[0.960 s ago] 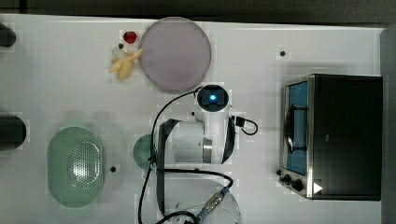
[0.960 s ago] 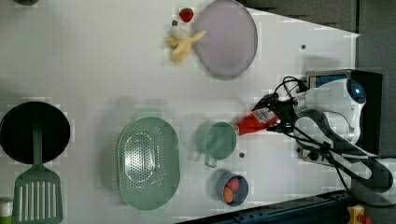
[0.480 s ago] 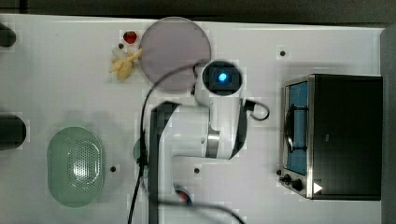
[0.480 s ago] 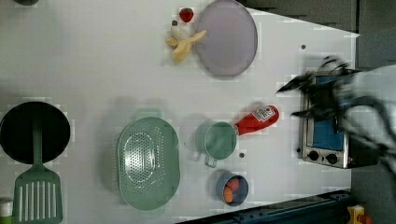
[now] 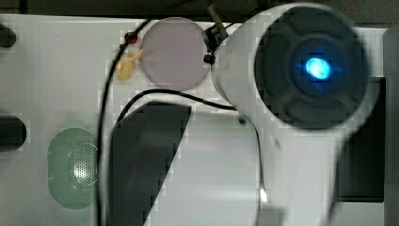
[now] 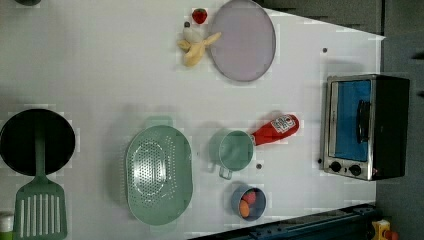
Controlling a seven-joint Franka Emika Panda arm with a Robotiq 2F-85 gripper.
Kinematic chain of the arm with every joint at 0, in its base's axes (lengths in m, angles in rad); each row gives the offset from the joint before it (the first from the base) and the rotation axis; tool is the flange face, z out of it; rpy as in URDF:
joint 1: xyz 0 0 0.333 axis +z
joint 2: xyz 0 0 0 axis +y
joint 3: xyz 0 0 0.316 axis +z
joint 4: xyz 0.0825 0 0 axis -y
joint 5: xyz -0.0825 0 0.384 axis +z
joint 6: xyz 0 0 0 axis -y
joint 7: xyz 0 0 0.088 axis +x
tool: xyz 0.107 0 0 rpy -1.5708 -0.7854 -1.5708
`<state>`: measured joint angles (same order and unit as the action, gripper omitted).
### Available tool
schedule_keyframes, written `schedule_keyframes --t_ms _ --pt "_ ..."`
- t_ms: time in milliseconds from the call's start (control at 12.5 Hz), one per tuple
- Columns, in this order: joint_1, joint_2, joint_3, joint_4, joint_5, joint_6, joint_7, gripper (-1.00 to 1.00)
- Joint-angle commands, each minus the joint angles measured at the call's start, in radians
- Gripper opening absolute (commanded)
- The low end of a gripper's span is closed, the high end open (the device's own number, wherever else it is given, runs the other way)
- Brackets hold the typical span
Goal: Pick Ketchup from oven and place it on table.
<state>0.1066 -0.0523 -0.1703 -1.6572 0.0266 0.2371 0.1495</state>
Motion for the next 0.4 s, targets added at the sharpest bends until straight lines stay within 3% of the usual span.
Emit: schedule_keyframes --t_ms 80,400 --pt "0.004 0.055 0.034 0.022 0.0 -0.136 0.038 1.0" --pt "0.002 0.054 0.03 0.083 -0.001 -0.268 0.038 1.0"
